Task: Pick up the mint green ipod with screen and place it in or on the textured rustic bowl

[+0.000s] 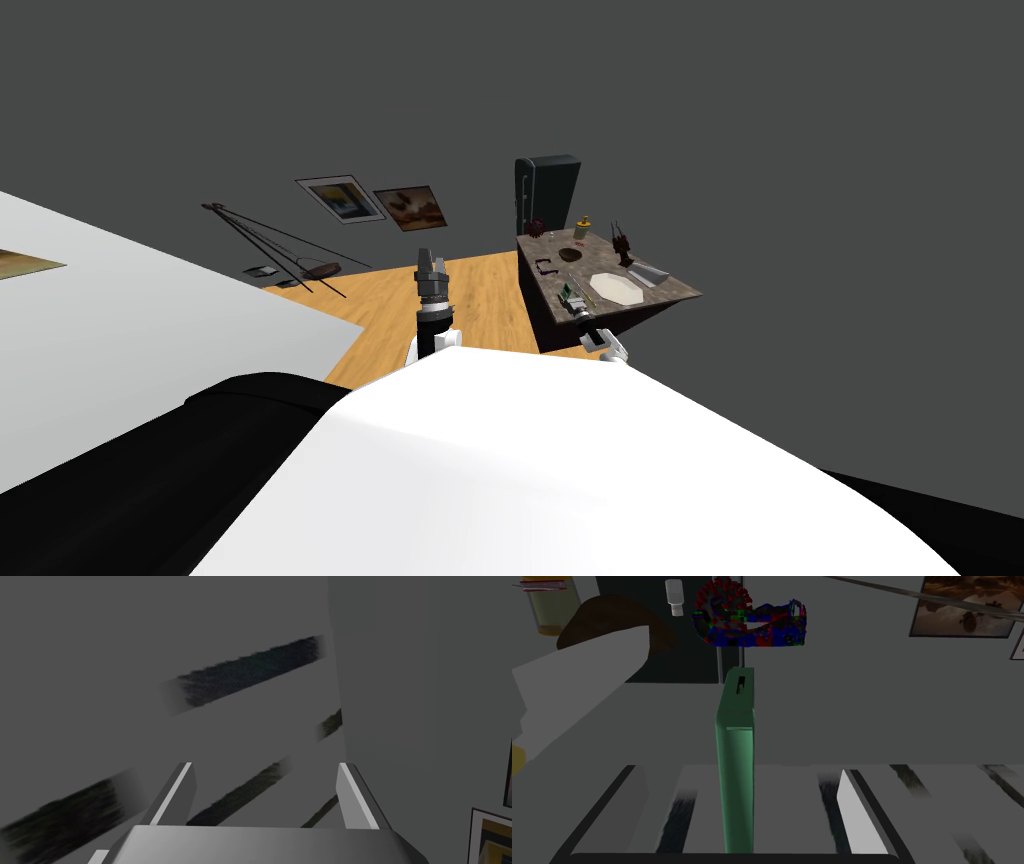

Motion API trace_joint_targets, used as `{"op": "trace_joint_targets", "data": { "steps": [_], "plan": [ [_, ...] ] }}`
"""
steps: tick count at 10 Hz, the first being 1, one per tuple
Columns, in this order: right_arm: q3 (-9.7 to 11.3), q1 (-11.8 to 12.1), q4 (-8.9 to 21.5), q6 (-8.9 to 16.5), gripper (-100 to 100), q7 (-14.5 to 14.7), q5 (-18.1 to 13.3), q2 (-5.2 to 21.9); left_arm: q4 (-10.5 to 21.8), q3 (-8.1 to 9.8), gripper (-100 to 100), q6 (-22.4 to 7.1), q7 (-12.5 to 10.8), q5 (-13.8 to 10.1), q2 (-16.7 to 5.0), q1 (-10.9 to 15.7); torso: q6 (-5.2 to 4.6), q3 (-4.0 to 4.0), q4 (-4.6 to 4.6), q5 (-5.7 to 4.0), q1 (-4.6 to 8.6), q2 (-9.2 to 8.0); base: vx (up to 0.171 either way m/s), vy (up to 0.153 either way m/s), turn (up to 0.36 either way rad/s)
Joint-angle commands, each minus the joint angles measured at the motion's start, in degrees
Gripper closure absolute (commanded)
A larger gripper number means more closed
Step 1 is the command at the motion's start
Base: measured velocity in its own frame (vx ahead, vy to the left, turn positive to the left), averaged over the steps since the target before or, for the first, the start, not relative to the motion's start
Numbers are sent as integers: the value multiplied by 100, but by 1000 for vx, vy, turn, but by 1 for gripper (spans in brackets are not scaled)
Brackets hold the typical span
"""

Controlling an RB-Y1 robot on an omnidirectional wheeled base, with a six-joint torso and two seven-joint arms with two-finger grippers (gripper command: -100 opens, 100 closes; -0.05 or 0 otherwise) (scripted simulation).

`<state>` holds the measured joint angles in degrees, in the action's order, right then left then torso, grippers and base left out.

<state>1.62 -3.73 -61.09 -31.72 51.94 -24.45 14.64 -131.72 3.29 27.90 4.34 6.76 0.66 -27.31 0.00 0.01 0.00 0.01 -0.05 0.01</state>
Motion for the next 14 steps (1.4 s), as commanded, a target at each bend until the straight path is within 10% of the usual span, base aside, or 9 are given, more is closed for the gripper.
{"op": "trace_joint_targets", "data": {
  "steps": [1, 2, 6, 7, 8, 9, 10, 14],
  "plan": [
    [0, 0, 0, 0, -100, 0, 0, 0, 0, 0, 0, 0, 0, 0, 0, 0, 0, 0, 0, 0, 0, 0, 0, 0, 0],
    [0, 0, 0, 0, 100, 0, 0, 0, 0, 0, 0, 0, 0, 0, 0, 0, 0, -2, 1, 0, 1, -3, 0, 0, 0],
    [0, -2, -2, -1, 100, 6, -4, 4, 0, 0, 0, 0, 0, 0, 0, 0, -1, -2, 0, -4, 4, -4, 0, 0, 0],
    [0, -2, -1, -1, 0, 6, -4, 5, 0, 0, 0, 0, 0, 0, 0, 0, -1, -2, 0, -5, 4, -4, 0, 0, 0],
    [0, -2, -1, -1, 100, 7, -4, 5, 0, 0, 0, 0, 0, 0, 0, 0, -1, -2, 0, -5, 4, -4, 0, 0, 0],
    [0, -2, -1, 0, 0, 6, -4, 4, 0, 0, 0, 0, 0, 0, 0, 0, 0, -2, 0, -4, 4, -5, 0, 0, 0],
    [28, 37, 65, -204, 100, 79, 69, -43, 0, 0, 0, 0, 0, 0, 0, 0, 0, -3, 0, -4, 4, -5, -34, 83, -271],
    [-28, 20, 117, -507, 100, 289, 201, -147, 0, -2, 0, 0, 0, 0, 2, 0, -8, -5, -20, -1, -80, -32, -45, 209, -224]
  ]
}}
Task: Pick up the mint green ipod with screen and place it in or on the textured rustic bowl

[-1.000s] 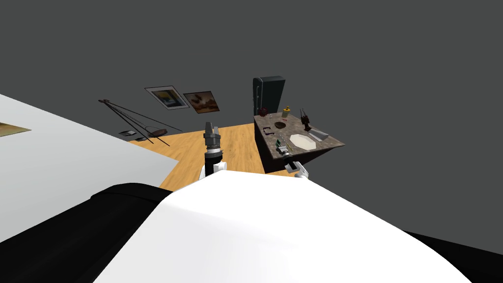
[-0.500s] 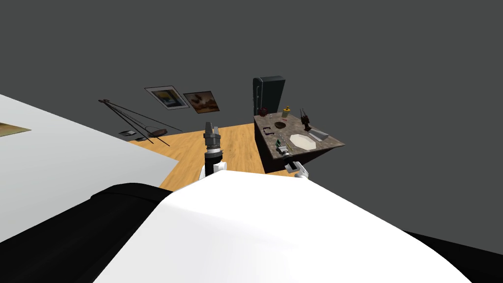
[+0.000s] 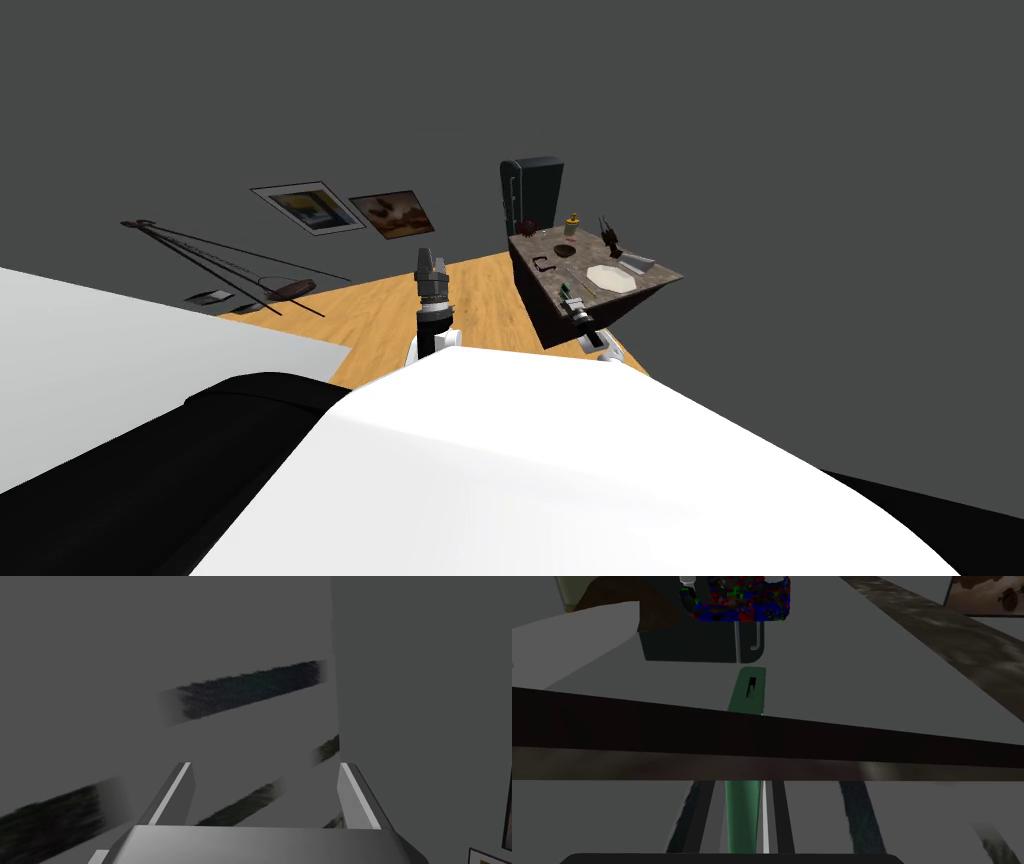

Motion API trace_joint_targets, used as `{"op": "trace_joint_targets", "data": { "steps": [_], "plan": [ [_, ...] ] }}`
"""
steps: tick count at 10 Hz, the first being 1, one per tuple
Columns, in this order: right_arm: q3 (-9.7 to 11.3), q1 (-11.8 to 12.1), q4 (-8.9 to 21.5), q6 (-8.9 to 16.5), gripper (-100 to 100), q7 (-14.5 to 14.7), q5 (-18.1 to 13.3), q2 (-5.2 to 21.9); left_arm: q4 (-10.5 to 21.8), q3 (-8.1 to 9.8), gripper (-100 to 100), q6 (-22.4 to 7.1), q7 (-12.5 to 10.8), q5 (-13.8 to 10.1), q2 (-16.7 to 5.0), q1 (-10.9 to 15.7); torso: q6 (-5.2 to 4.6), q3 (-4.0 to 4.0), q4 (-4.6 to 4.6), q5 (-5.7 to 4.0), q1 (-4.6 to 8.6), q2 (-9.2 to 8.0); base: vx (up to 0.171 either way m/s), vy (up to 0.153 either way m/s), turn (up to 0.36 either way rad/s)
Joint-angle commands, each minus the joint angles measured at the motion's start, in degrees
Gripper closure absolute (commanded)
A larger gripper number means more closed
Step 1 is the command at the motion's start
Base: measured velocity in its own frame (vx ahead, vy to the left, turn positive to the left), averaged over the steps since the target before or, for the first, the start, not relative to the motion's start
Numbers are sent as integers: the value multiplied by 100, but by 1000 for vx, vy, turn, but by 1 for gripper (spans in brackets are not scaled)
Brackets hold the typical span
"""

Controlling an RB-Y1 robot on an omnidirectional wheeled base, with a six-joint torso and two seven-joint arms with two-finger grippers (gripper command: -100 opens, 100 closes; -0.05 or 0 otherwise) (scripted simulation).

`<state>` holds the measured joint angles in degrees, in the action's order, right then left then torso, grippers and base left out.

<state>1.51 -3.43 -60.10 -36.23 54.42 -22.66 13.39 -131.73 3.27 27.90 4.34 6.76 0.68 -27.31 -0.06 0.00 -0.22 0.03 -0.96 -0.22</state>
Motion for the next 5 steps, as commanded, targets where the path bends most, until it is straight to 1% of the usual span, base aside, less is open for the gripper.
{"op": "trace_joint_targets", "data": {
  "steps": [1, 2, 3, 4, 5],
  "plan": [
    [-103, -43, 29, -134, 100, 156, 80, -61, 0, 0, 0, 0, 0, 0, 0, 0, 0, 0, 0, 0, 0, 0, 46, 282, -275],
    [-166, -65, 34, -153, 100, 219, 108, -77, 0, 0, 0, 0, 0, 0, 0, -1, -4, 11, -1, 3, -9, 23, 121, 336, -269],
    [-242, -89, 39, -155, 100, 286, 134, -90, 0, 0, 0, 0, 0, 0, 1, -2, 1, 27, -6, 7, -29, 53, 147, 275, -225],
    [-333, -114, 45, -141, 100, 358, 158, -100, -1, 0, 0, 0, 0, 0, 0, -2, 0, 39, -10, 6, -12, 73, 159, 255, -173],
    [-438, -140, 50, -110, 100, 434, 179, -107, -1, 0, 0, 0, 0, 0, 0, -2, 1, 48, -12, 4, -4, 89, 196, 220, -195]
  ]
}}
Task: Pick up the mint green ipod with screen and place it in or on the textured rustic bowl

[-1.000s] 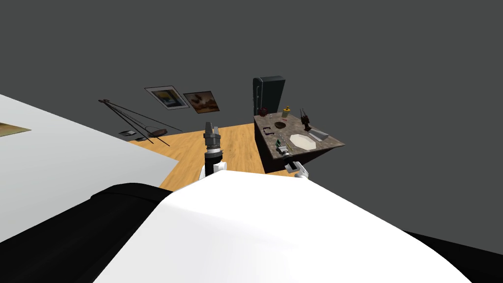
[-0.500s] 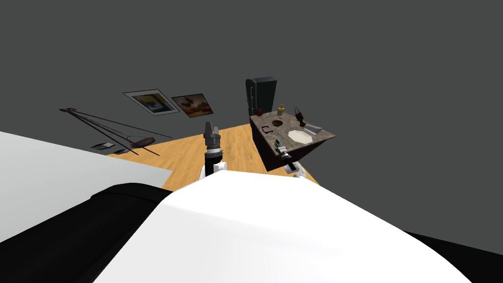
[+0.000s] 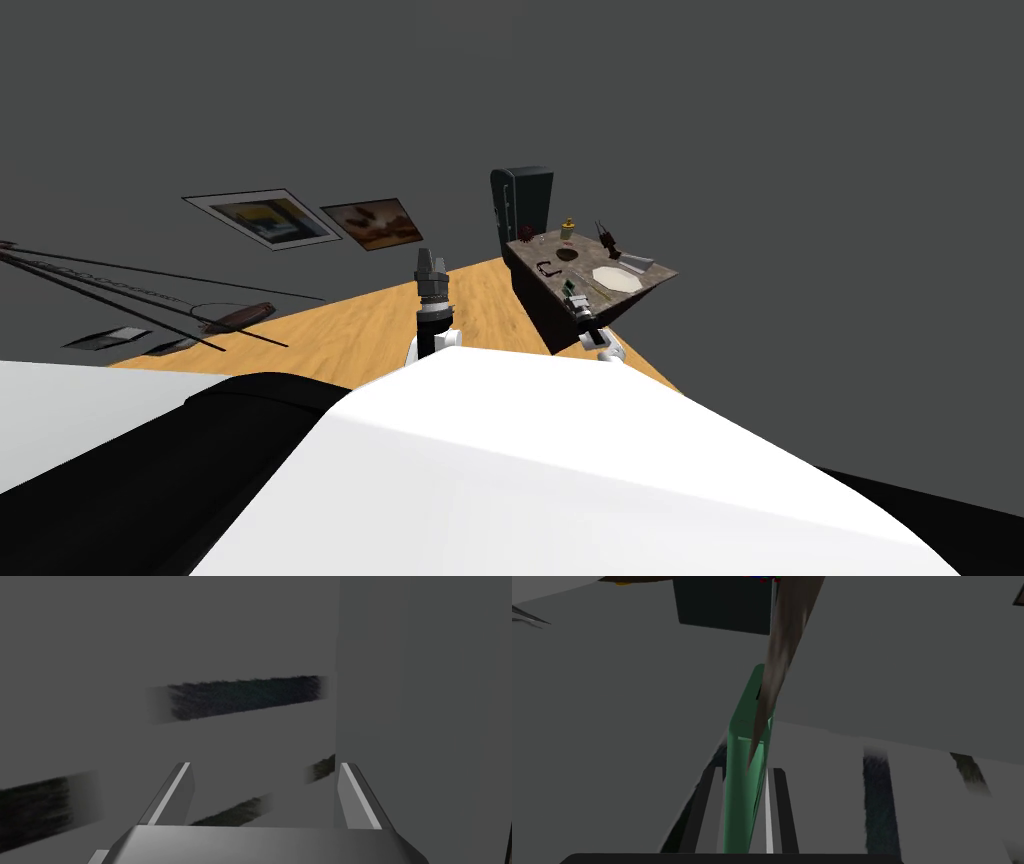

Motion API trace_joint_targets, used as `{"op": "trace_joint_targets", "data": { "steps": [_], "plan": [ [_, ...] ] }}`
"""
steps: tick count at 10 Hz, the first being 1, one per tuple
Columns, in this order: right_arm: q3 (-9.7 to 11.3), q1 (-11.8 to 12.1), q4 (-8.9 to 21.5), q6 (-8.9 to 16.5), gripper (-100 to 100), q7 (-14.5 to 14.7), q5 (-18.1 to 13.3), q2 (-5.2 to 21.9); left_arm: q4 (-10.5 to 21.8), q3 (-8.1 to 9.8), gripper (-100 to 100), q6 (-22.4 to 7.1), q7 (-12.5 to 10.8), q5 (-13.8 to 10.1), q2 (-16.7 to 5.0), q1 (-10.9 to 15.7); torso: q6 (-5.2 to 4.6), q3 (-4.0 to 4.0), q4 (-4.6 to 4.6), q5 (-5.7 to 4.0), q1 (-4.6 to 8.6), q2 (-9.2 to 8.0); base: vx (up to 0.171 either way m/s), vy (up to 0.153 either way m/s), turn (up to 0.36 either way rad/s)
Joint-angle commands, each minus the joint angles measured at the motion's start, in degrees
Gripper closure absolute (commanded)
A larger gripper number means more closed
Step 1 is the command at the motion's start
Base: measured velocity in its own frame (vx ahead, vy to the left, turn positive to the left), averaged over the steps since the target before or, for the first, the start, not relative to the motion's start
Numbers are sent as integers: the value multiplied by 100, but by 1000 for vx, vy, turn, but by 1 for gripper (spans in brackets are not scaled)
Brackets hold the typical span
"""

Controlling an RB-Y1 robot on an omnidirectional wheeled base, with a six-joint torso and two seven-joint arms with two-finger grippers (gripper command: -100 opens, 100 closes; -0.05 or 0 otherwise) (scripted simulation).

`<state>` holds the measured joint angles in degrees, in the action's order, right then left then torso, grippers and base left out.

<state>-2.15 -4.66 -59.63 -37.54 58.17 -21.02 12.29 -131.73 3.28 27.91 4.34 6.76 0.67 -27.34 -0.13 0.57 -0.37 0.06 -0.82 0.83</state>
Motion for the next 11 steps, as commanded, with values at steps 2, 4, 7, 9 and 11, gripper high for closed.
{"op": "trace_joint_targets", "data": {
  "steps": [2, 4, 7, 9, 11],
  "plan": [
    [-193, -44, 7, 70, 100, 140, 34, 1, 0, 0, 0, 0, 0, 0, -1, 1, 6, 3, -2, -5, 23, 2, 191, 148, -84],
    [-478, -105, 4, 223, 100, 311, 63, 7, 0, 1, 0, 0, 0, 0, 0, -1, -7, 12, -5, -2, 20, 21, 209, 233, -210],
    [-812, -176, -16, 438, 100, 486, 81, 30, 0, 0, 0, 0, 0, 0, 0, 0, 0, 17, -4, 6, 1, 31, 234, 218, -126],
    [-991, -214, -32, 564, 100, 573, 87, 46, 0, 1, 0, 0, 0, 0, -1, 0, -3, 14, -6, 0, 33, 21, 203, 169, -78],
    [-1177, -254, -52, 698, 100, 659, 91, 66, 0, 1, 0, 0, 0, 0, 0, -1, -14, 9, -2, 11, 3, 16, 203, 239, -152]
  ]
}}
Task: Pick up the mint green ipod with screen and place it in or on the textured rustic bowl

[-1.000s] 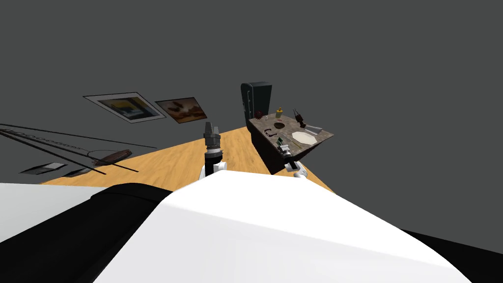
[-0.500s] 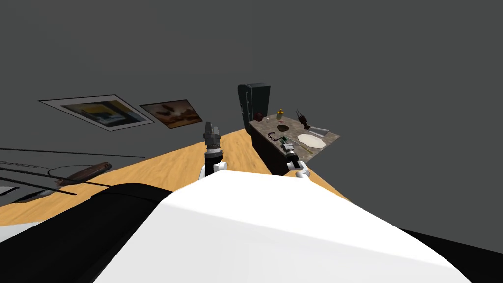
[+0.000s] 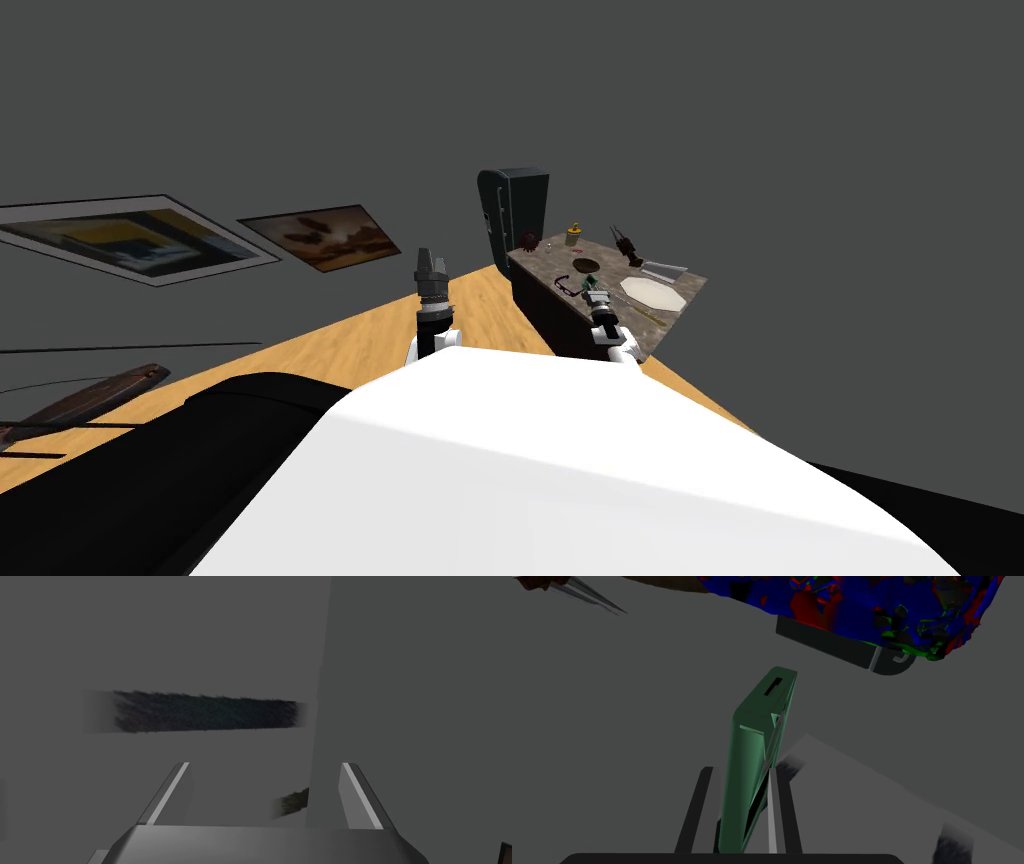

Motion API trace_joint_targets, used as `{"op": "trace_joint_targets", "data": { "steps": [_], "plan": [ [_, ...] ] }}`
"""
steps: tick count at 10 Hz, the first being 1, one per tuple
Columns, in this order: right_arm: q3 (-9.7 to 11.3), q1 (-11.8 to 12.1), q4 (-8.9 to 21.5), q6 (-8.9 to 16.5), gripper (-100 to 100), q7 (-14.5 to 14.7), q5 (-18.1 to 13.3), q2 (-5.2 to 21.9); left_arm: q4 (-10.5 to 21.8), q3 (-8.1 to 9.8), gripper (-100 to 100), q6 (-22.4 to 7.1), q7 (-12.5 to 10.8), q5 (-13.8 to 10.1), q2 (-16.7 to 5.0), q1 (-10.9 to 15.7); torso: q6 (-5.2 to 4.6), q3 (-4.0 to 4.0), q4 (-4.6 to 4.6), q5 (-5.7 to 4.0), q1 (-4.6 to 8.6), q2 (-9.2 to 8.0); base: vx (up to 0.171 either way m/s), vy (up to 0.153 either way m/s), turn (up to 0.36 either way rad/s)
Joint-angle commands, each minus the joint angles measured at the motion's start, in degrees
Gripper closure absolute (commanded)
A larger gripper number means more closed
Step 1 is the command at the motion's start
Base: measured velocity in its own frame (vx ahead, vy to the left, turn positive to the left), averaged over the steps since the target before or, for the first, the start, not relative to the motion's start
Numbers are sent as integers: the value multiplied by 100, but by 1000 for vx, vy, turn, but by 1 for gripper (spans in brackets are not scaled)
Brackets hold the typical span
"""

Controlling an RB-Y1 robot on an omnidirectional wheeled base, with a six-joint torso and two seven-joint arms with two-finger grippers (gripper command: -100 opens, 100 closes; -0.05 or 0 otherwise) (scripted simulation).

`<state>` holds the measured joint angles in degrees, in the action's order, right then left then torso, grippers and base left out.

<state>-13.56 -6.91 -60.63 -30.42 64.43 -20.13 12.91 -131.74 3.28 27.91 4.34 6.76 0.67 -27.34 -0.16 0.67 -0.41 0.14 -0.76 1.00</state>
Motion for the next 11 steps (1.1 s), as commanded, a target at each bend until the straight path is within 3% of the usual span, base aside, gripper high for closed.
{"op": "trace_joint_targets", "data": {
  "steps": [1, 2, 3, 5, 6, 8, 9, 11],
  "plan": [
    [-227, -69, 25, 127, 100, 118, 3, 26, 0, 0, 0, 0, 0, 0, 0, 0, 0, 0, 0, 0, 0, 0, 231, 225, -81],
    [-422, -109, 0, 275, 100, 199, 3, 51, 0, 0, 0, 0, 0, 0, 0, -1, -3, 5, 0, 2, -2, 11, 239, 265, -177],
    [-422, -109, 0, 275, 100, 199, 3, 51, 0, 0, 0, 0, 0, 0, 0, -1, -12, 5, 1, 8, -10, 12, 199, 197, -95],
    [-774, -187, -58, 590, 100, 347, -3, 112, 0, 0, 0, 0, 0, 0, 0, -1, -10, 3, 0, 3, 10, 6, 218, 206, -133],
    [-819, -187, -58, 590, 100, 347, -3, 112, 0, 1, 0, 0, 0, 0, 0, -1, -15, 3, -1, 4, 11, 5, 159, 158, -74],
    [-1206, -257, -124, 920, 100, 479, -20, 187, 0, 1, 0, 0, 0, 0, -1, 0, -13, -4, 2, 1, 32, -6, 199, 181, -97],
    [-1222, -257, -124, 927, 100, 479, -20, 187, 0, 1, 0, 0, 0, 0, 0, -1, -15, 1, 1, 6, 17, 4, 174, 185, -72],
    [-1589, -316, -190, 1275, 100, 591, -47, 274, 0, 1, 0, 0, 0, 0, -1, 0, -17, -8, 2, 4, 27, -15, 199, 152, -99]
  ]
}}
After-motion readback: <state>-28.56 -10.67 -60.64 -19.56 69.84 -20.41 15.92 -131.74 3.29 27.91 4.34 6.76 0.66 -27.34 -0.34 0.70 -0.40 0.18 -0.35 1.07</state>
